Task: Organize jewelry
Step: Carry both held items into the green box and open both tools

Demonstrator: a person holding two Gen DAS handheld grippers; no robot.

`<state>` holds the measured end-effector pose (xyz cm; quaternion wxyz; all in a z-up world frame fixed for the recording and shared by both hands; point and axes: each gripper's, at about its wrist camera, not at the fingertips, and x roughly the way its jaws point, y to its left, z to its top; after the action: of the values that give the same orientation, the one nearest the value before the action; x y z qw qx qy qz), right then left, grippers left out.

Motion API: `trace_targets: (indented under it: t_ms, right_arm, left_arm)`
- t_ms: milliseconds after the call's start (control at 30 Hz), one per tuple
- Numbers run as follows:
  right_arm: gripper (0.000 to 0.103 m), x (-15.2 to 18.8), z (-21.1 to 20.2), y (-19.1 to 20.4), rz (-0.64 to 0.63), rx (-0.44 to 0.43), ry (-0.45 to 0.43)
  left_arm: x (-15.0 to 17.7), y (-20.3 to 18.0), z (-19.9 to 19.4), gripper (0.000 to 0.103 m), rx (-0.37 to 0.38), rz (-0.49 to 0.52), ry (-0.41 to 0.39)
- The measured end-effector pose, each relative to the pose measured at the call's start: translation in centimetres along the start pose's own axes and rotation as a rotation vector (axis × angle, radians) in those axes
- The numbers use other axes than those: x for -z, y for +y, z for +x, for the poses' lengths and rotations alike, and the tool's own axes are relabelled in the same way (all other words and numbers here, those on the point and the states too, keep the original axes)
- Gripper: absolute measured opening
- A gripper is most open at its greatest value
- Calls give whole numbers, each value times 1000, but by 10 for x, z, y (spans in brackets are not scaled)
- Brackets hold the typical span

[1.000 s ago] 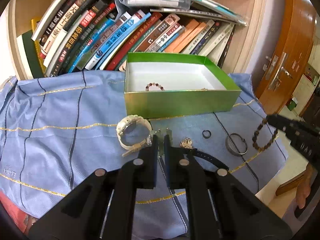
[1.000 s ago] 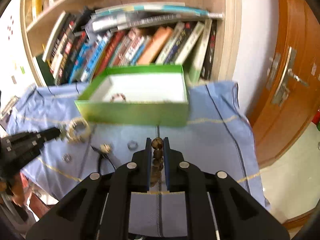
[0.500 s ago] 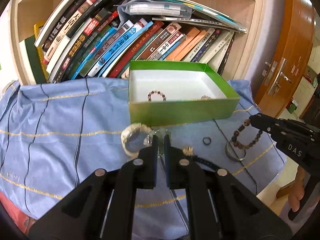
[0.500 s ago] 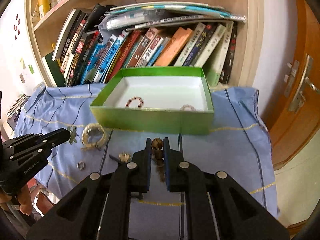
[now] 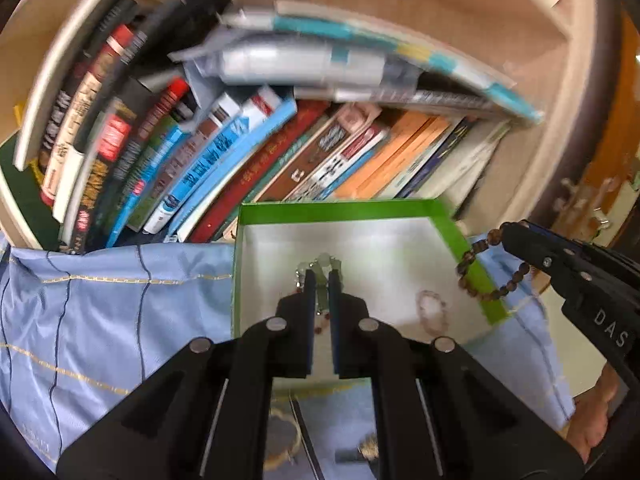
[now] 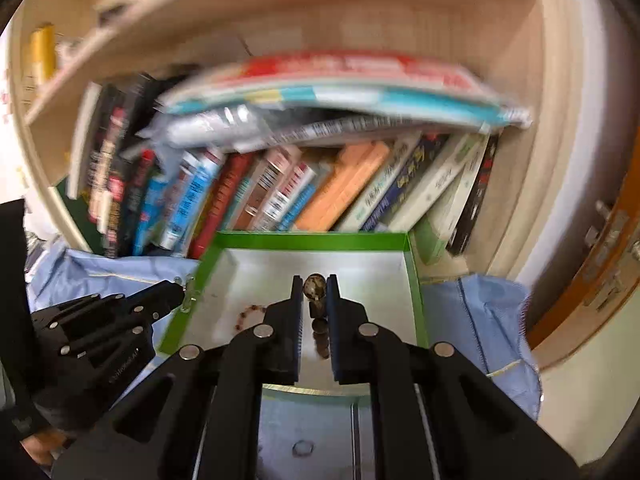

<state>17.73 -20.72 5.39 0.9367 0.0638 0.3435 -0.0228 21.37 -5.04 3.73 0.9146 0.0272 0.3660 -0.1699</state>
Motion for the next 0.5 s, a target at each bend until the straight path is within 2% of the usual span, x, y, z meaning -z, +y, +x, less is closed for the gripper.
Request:
trace_targets:
  t_ms: [133,200,233,267,300,333,400,500]
  right_arm:
    - [12,17,52,-4,-22,63,106]
    - [18,25,60,-9,-18,78,135]
    - [21,29,58,-12,-9,74,138]
    - [24,31,54,-15,-3,66,133]
    - [32,34,43,-18,2,58,116]
    - [45,37,34,-21,4,58,100]
    - [64,49,2,-28,18,64,42]
    - [69,74,-35,-36,32,66,17]
  left_arm:
    - [3,2,44,9,-22,-3,76]
    - [7,5,56,34,-16,-10,101]
    - [9,8,58,55,-14,-24,109]
    - [11,11,57,56,-19,-34,108]
    - [12,14,54,56,-29,-33,105]
    - [14,16,48,56,-43,-28,100]
    - [22,22,31,57,-82,-15,80]
    - [49,29,-10,69,-142,8,13]
